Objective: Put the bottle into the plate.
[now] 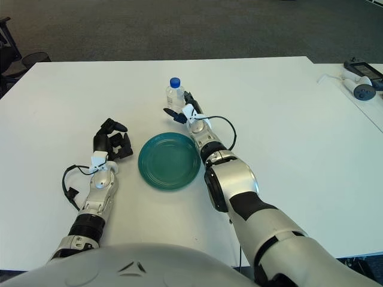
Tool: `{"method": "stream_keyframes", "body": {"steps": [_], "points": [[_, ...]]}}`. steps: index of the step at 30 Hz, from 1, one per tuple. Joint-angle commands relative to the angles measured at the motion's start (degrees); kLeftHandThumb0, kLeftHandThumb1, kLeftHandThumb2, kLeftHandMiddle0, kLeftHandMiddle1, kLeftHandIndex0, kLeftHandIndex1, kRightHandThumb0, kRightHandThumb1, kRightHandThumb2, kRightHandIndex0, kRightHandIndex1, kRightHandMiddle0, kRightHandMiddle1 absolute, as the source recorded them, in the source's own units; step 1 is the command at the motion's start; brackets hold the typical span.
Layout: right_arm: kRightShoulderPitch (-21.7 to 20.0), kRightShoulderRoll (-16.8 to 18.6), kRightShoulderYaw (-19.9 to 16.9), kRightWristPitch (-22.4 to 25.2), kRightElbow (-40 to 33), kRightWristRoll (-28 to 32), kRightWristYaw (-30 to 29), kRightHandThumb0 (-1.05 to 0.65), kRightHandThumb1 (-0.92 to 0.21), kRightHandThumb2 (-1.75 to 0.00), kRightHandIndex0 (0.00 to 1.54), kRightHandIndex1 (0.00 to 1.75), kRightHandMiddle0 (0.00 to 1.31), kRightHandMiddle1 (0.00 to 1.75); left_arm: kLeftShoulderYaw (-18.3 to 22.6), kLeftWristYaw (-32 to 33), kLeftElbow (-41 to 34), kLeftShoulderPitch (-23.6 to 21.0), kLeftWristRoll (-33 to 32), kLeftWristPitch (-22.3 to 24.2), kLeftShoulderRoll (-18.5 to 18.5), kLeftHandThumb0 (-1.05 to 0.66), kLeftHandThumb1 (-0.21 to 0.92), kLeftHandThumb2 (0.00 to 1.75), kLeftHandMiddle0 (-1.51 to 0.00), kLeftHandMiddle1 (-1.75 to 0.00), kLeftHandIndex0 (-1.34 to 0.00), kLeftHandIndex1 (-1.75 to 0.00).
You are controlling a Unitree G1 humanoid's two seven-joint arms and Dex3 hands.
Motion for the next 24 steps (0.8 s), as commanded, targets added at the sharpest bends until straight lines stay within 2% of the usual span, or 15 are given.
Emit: {"method": "stream_keyframes", "body": {"steps": [1, 9, 15, 24], "points": [[1.4, 0.6, -0.1, 2.2, 1.9, -0.2, 1.7, -1.05, -0.92, -0.32, 0.00, 0.00, 0.00, 0.08, 0.4, 0.1, 3.1, 2.0, -0.1, 1.8, 0.2, -0.50, 0.22, 1.43, -1.21, -1.75, -0.68, -1.75], [1.5, 1.4, -0.4, 2.1, 2.0, 0.1, 2.3, -1.05, -0.92, -0.30, 0.01, 0.00, 0.00, 0.11, 0.4, 0.8, 5.5, 0.7, 0.4, 0.7, 0.5, -0.51, 0.20, 1.46, -1.22, -1.75, -0.70, -1.75], [1.6, 2.7, -0.2, 1.9, 2.0, -0.1, 3.0, -1.05, -0.92, -0.29, 0.00, 0.00, 0.00, 0.10, 0.4, 1.9, 6.5, -0.2, 0.8, 1.6, 0.5, -0.52, 0.19, 1.47, -1.22, -1.75, -0.71, -1.75], [1.5, 5.8, 2.2, 2.0, 2.0, -2.0, 2.8, -1.05, -0.92, -0.30, 0.00, 0.00, 0.00, 0.05, 0.8, 1.8, 6.7, -1.0, -0.1, 2.7, 0.2, -0.52, 0.19, 1.47, -1.22, -1.75, -0.71, -1.75]]}}
